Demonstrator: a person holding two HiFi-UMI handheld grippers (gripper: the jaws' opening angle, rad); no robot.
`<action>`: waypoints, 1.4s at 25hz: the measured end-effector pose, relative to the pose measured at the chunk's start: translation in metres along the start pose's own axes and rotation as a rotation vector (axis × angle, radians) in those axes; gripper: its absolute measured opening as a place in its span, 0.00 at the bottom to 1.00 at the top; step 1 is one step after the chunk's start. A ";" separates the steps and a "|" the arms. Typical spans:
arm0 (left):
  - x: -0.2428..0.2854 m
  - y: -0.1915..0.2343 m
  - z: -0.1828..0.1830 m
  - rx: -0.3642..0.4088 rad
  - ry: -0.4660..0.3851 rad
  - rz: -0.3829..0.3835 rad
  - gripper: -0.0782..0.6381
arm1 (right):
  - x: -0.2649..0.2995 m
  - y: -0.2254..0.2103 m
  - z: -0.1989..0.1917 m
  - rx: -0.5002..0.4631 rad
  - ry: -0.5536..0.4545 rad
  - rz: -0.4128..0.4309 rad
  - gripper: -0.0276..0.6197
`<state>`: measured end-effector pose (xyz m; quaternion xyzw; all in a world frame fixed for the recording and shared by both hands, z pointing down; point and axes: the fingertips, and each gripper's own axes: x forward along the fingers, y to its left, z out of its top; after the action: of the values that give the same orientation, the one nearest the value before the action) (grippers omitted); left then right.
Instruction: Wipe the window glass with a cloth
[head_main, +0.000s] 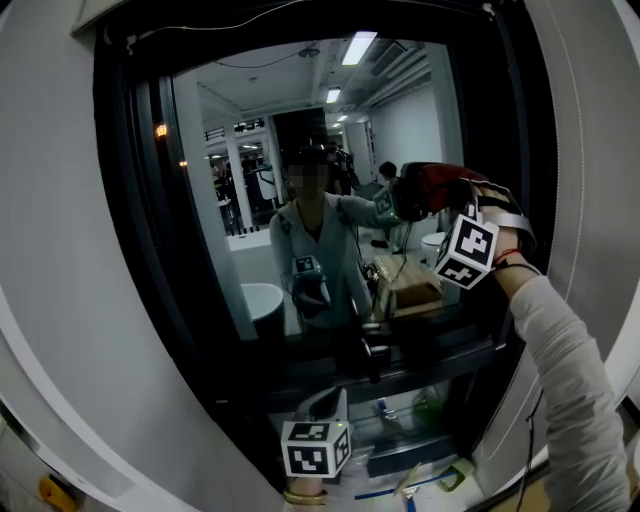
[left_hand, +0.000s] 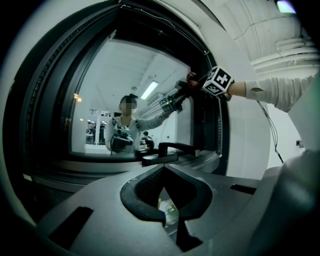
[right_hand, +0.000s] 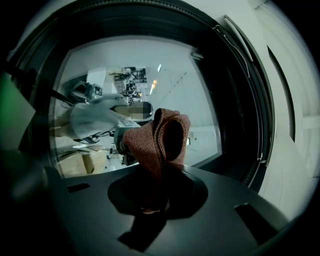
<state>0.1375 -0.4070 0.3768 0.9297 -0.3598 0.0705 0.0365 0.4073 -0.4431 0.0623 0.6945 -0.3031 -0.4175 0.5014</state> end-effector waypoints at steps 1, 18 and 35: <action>0.000 -0.001 0.000 0.001 -0.001 -0.002 0.12 | -0.002 0.008 -0.001 0.002 0.001 0.011 0.12; -0.007 -0.006 0.006 0.008 0.000 -0.008 0.12 | -0.035 0.151 -0.034 -0.025 0.031 0.215 0.12; -0.011 -0.005 0.006 0.014 0.007 -0.010 0.12 | -0.053 0.222 -0.045 -0.026 0.071 0.342 0.12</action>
<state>0.1334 -0.3962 0.3689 0.9314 -0.3547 0.0759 0.0318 0.4216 -0.4480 0.2947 0.6407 -0.3935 -0.3050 0.5845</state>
